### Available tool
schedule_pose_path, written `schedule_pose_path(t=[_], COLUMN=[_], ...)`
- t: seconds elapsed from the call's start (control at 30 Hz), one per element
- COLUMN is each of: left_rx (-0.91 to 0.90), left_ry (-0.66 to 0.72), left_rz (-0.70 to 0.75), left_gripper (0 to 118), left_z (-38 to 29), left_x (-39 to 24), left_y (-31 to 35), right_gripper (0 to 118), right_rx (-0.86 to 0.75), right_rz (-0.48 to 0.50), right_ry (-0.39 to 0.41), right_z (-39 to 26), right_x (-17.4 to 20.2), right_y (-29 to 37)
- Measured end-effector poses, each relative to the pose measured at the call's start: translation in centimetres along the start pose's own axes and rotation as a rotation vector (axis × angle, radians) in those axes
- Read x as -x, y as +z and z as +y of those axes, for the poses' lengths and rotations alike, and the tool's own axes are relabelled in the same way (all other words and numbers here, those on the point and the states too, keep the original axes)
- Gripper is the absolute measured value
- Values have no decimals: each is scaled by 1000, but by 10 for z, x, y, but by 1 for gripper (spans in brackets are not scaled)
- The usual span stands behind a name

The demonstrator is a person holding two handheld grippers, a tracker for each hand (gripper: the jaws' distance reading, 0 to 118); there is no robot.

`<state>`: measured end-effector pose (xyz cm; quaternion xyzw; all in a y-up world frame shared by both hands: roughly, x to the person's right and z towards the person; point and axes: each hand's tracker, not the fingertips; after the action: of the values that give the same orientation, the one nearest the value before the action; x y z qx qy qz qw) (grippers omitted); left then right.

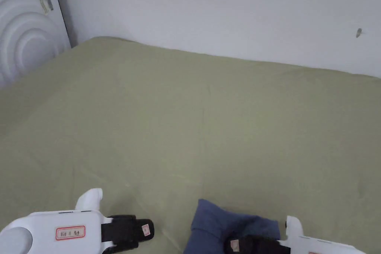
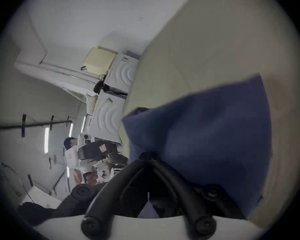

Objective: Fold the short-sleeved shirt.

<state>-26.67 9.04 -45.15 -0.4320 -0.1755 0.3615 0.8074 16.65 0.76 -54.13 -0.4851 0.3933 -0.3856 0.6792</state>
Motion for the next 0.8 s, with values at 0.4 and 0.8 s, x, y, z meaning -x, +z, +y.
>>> schedule_pose_path(t=[0.4,0.8], left_rx=[286,361], left_ry=[96,119], left_rz=[-200,-223], left_gripper=[97,24], left_z=[-16,-40], left_x=[-9,-20], left_y=[-86,-116], right_gripper=[1,1], right_rx=[-58,-81], right_rz=[19,21], right_ry=[-39,-12], right_z=[-6,-10], right_x=[-27,-26], right_y=[25,25])
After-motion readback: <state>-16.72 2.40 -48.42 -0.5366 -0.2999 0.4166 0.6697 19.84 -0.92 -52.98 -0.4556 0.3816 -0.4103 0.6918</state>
